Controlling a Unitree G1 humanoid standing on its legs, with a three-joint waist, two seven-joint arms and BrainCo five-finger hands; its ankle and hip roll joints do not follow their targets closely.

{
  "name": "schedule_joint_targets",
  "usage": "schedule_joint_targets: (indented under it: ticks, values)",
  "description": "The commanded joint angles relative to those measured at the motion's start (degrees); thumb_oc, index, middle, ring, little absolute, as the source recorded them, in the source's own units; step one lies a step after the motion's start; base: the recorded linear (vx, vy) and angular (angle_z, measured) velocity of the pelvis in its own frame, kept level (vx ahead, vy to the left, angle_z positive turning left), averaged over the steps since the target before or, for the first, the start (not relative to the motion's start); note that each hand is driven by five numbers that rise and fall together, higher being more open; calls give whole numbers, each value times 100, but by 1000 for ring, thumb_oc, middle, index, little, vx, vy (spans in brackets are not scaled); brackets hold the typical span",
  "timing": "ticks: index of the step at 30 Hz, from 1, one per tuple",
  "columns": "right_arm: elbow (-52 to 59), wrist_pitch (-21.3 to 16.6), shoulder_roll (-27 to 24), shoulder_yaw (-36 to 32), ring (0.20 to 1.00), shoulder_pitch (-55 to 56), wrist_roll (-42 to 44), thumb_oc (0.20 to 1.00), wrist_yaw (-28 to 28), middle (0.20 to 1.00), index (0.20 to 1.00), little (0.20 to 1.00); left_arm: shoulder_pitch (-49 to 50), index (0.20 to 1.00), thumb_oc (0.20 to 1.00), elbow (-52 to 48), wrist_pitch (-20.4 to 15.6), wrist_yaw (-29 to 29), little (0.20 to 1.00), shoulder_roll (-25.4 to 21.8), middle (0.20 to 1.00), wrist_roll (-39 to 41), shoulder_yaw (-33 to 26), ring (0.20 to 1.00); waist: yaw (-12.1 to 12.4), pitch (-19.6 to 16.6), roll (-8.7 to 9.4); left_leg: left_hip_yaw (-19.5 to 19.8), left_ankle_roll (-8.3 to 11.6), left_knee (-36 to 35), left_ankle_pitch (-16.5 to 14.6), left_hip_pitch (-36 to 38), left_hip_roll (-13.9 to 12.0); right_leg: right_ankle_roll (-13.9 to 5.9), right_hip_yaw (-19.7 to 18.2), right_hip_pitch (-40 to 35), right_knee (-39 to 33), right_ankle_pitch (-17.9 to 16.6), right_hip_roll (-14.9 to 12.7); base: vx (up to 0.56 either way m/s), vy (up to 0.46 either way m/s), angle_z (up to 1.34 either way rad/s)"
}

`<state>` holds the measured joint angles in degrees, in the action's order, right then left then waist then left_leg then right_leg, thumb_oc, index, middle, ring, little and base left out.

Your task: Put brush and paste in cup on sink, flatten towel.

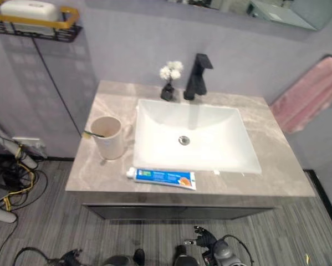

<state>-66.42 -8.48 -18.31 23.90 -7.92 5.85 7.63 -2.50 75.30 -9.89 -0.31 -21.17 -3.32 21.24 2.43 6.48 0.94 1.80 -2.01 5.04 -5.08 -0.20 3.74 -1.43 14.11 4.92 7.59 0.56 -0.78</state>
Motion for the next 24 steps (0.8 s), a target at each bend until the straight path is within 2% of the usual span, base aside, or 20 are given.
schedule_joint_targets:
  ticks: [1,7,10,15,16,18,20,22,24]
  values:
    - [268,-225,-526,113,1000,-227,-199,1000,-92,1000,1000,1000,93,1000,1000,-141,-131,-38,1000,-181,1000,-134,-27,1000,104,-85,191,-9,193,-462,286,-79,-629,-318,-279,-266,-684,-317,-422,159,-352,-3]
    - [229,-247,-686,43,1000,-194,-158,1000,-162,1000,1000,1000,48,1000,1000,-458,-212,-23,1000,-184,1000,-344,224,1000,43,-219,175,-44,435,-1004,611,21,-874,-289,-73,-383,-1096,-326,-270,66,-157,9]
    - [143,-247,-684,15,1000,-129,-177,1000,-195,1000,1000,1000,82,1000,1000,-712,-259,-19,1000,-196,1000,-423,318,1000,52,-279,121,-60,502,-1004,621,-13,-896,-284,0,-478,-1259,-335,-250,47,-80,7]
    - [265,-283,-668,0,1000,-194,-166,1000,-261,1000,1000,1000,180,1000,1000,-1238,-340,-47,1000,-357,1000,-630,503,1000,47,-266,56,-42,480,-1004,606,-10,-853,-304,-3,-479,-1210,-338,-297,3,23,15]
    - [400,-298,-705,4,1000,-199,-180,1000,-255,1000,1000,1000,258,1000,1000,-1611,-362,-116,1000,-475,1000,-702,587,1000,48,-259,39,-51,447,-1004,580,12,-841,-319,-21,-467,-1159,-328,-314,-47,189,4]
    - [538,-299,-745,53,1000,-205,-309,1000,-212,1000,1000,1000,395,1000,1000,-1844,-357,-194,1000,-632,1000,-850,669,1000,67,-175,-16,-20,261,-940,438,101,-749,-399,-162,-244,-609,-299,-442,-96,256,-18]
    - [838,-281,-809,95,1000,-182,-447,1000,-141,1000,1000,1000,492,1000,1000,-2112,-345,-261,1000,-776,1000,-801,586,1000,16,-31,-75,-16,98,-810,361,105,-654,-576,-456,137,118,-471,-546,-146,210,-50]
    - [1202,-290,-924,181,1000,-169,-602,1000,-72,1000,1000,1000,485,1000,1000,-2300,-377,-314,1000,-1025,1000,-819,584,1000,-92,122,-79,130,31,-604,389,-41,-559,-672,-1176,422,553,-642,-453,-147,78,-35]
    - [1272,-303,-930,232,1000,-219,-653,1000,-76,1000,1000,1000,482,1000,1000,-2273,-409,-308,1000,-1073,1000,-830,568,1000,-18,145,-121,48,29,-554,338,-78,-579,-647,-1151,475,537,-573,-556,-68,6,0]
